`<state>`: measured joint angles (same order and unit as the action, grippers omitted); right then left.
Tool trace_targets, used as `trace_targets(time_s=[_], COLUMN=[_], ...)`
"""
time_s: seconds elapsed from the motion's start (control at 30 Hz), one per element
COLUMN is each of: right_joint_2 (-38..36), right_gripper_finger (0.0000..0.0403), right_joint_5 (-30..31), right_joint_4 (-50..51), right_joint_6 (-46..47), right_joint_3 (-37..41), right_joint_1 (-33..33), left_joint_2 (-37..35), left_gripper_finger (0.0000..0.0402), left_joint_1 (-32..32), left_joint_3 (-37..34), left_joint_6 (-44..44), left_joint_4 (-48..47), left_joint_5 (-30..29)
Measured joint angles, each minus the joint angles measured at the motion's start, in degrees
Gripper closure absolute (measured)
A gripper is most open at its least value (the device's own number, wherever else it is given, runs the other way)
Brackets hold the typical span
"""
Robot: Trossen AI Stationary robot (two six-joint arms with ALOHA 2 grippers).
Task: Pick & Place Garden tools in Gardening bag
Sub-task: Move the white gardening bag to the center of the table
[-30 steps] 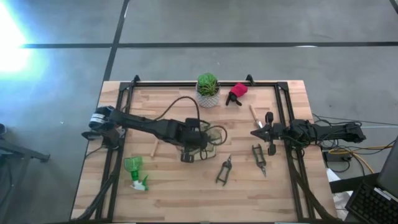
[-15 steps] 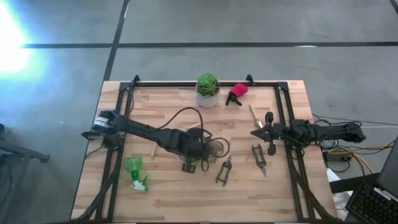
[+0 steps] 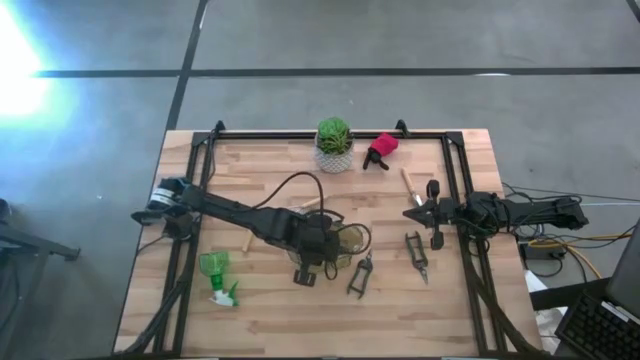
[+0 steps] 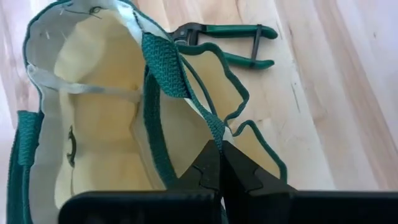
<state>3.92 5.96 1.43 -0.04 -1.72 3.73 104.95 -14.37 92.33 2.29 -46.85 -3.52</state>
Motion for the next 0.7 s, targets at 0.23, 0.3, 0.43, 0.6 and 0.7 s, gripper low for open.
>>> trace_targets(time_s=[0.23,0.3,0.43,0.6,0.7], right_joint_2=[0.0,0.0,0.0,0.0,0.0], right_gripper_finger=[0.0394,0.0394,0.0394,0.0394,0.0394], right_joint_5=[0.01,0.02,0.01,0.0,0.01], right_joint_4=[0.0,0.0,0.0,0.0,0.0], right_joint_6=[0.0,0.01,0.01,0.01,0.01], right_joint_3=[0.0,0.0,0.0,0.0,0.0], right_joint_1=[0.0,0.0,0.0,0.0,0.0], left_joint_2=[0.0,0.0,0.0,-0.05,-0.07], left_gripper_finger=[0.0401,0.0401,0.0402,0.0398,0.0385], left_joint_1=[0.0,0.01,0.0,0.02,0.02], left_joint_3=[-0.02,-0.08,-0.13,-0.3,-0.56], left_joint_6=[0.04,0.04,0.21,0.11,0.11], left_joint_4=[2.03,2.99,3.35,3.39,3.42], left_joint_5=[0.22,1.38,2.04,2.03,2.03])
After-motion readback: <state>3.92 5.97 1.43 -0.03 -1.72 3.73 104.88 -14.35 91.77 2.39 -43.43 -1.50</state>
